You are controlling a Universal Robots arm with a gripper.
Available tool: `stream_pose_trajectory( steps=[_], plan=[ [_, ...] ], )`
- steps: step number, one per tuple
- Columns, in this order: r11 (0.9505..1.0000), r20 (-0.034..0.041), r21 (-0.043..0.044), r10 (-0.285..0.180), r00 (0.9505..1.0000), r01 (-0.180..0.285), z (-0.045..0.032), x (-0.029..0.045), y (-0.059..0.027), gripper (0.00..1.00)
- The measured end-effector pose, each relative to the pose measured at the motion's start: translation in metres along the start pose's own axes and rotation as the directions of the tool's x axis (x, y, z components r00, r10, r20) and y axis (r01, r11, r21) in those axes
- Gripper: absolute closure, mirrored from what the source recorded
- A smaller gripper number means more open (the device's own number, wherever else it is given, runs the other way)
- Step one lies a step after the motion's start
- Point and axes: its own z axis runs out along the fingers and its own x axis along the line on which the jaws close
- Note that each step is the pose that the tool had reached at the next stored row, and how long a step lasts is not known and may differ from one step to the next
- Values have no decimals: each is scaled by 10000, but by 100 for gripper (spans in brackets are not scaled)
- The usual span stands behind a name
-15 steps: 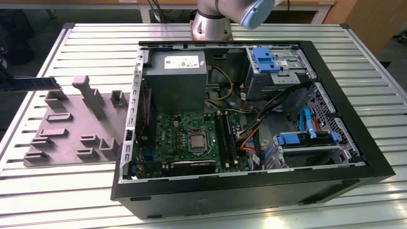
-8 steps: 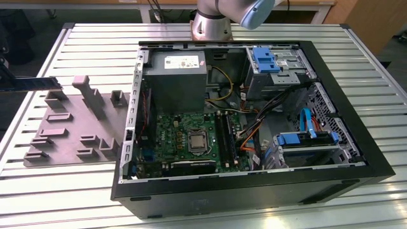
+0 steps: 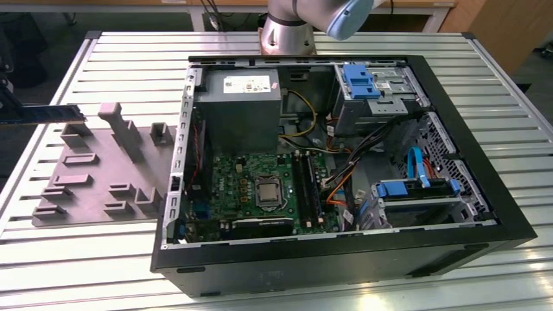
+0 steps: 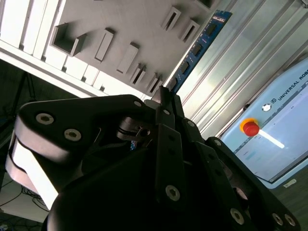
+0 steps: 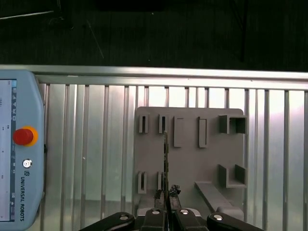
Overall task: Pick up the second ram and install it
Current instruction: 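Pick up the second ram and move it above second insertion slot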
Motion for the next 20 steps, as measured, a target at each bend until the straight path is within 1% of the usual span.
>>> stream_pose_trajectory(
  steps=[20],
  plan=[
    [10000, 0, 0, 0, 10000, 0, -1, 0, -44, 86]
  ],
)
